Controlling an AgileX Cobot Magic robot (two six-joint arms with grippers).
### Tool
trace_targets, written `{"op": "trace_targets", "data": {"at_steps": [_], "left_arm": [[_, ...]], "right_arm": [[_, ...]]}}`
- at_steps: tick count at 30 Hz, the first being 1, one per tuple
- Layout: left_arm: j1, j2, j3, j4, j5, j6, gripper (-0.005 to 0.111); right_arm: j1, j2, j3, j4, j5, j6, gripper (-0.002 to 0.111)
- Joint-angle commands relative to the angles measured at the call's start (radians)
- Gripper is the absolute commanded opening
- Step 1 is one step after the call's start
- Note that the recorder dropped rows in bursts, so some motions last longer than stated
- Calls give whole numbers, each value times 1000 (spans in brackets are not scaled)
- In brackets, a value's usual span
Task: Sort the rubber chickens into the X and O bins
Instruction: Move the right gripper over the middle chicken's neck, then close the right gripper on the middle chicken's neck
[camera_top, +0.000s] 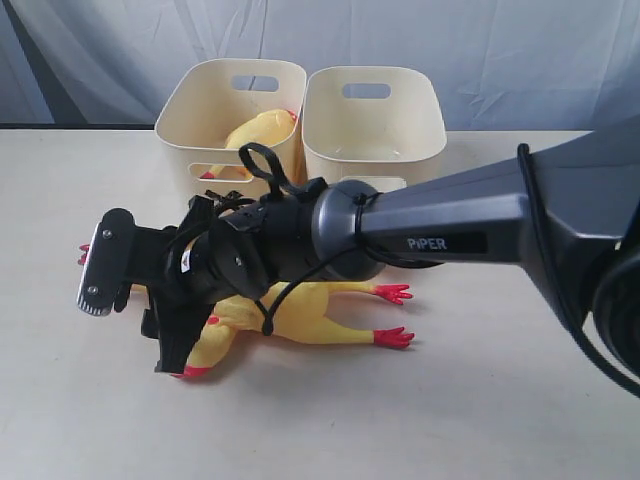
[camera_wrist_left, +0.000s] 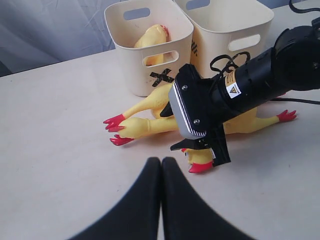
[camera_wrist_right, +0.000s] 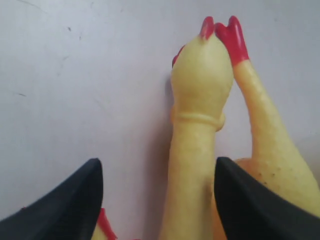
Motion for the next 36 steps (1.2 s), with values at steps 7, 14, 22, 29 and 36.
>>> {"op": "trace_targets", "data": {"at_steps": [7,14,22,29,36], "left_arm": [[0,-9,2,2,-5,-8,0],[0,-9,2,2,-4,-10,0],[0,-9,2,2,-4,-10,0],[0,-9,2,2,-4,-10,0],[0,-9,2,2,-4,-10,0]], "right_arm": [[-6,2,-6,-51,-45,2,61],[-6,23,-6,-53,-50,2,61],[-17,45,-6,-57,-59,2,61],[-23,51,-6,-57,-53,2,38],[-23,51,-6,-57,-48,2,10]]}}
